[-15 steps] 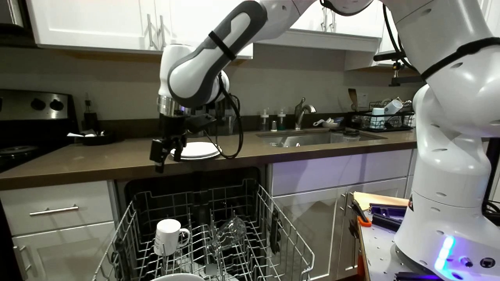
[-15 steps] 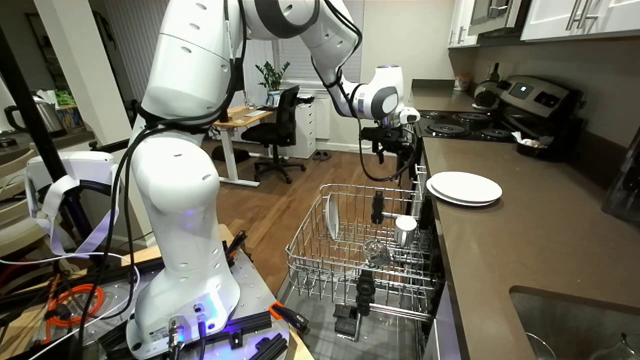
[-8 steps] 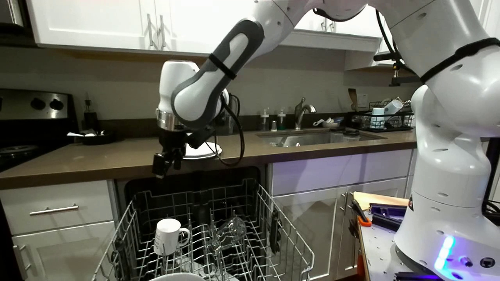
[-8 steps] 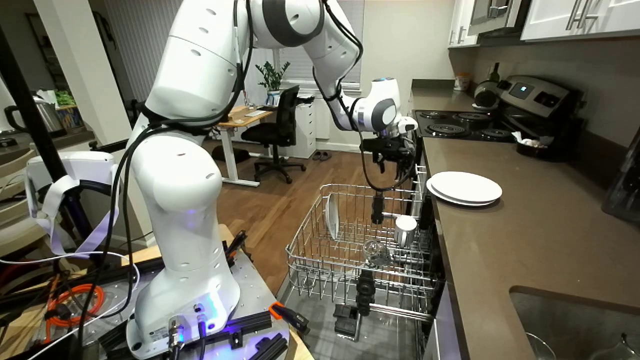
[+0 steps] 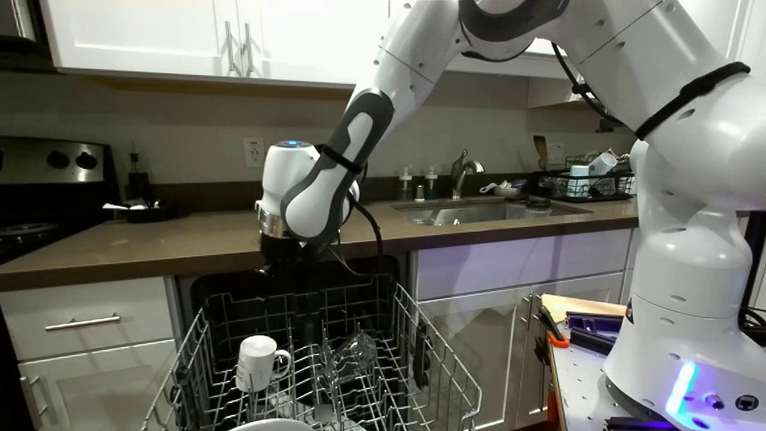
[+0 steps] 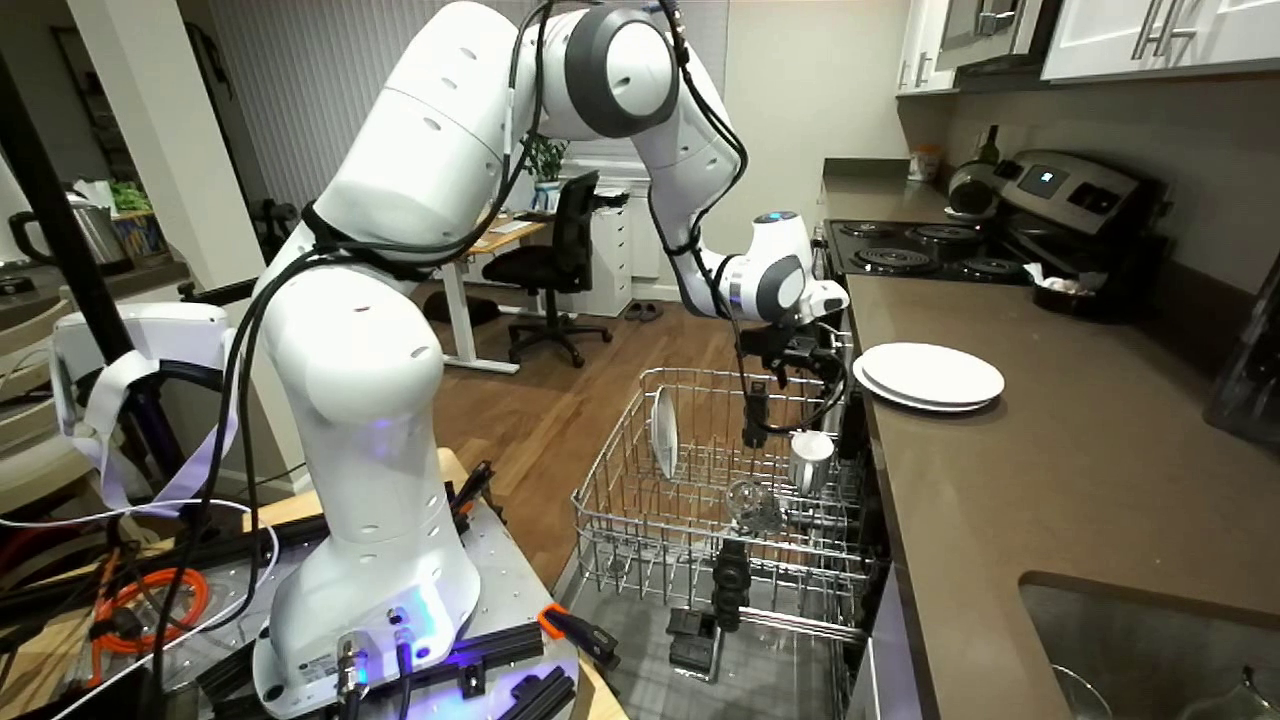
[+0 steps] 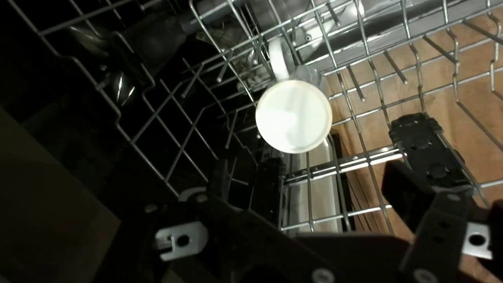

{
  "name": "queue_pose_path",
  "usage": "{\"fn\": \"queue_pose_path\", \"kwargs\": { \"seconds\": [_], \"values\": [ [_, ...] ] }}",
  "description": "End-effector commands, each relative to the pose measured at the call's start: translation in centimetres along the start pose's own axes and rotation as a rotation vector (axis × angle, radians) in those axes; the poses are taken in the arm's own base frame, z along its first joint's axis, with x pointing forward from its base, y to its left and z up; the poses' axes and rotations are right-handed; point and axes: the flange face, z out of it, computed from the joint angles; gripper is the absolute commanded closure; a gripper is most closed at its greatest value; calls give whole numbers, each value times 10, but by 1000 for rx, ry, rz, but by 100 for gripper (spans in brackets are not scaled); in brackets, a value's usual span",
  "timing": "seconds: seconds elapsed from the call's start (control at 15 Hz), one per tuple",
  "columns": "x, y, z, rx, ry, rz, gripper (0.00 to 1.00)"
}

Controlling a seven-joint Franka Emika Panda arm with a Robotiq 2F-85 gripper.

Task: Move the white mug to the right side of the dishwasher

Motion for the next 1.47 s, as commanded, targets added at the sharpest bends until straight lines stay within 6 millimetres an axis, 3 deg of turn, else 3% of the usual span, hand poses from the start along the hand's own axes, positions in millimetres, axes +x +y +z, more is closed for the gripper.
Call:
{"fn": "queue_pose_path", "kwargs": {
  "seconds": [0.0, 1.0, 1.4],
  "values": [
    [-2, 10, 17, 15, -48, 21, 0],
    [-29, -9, 84, 71, -140, 63, 0],
    [-23, 0, 99, 89, -67, -39, 0]
  ]
}}
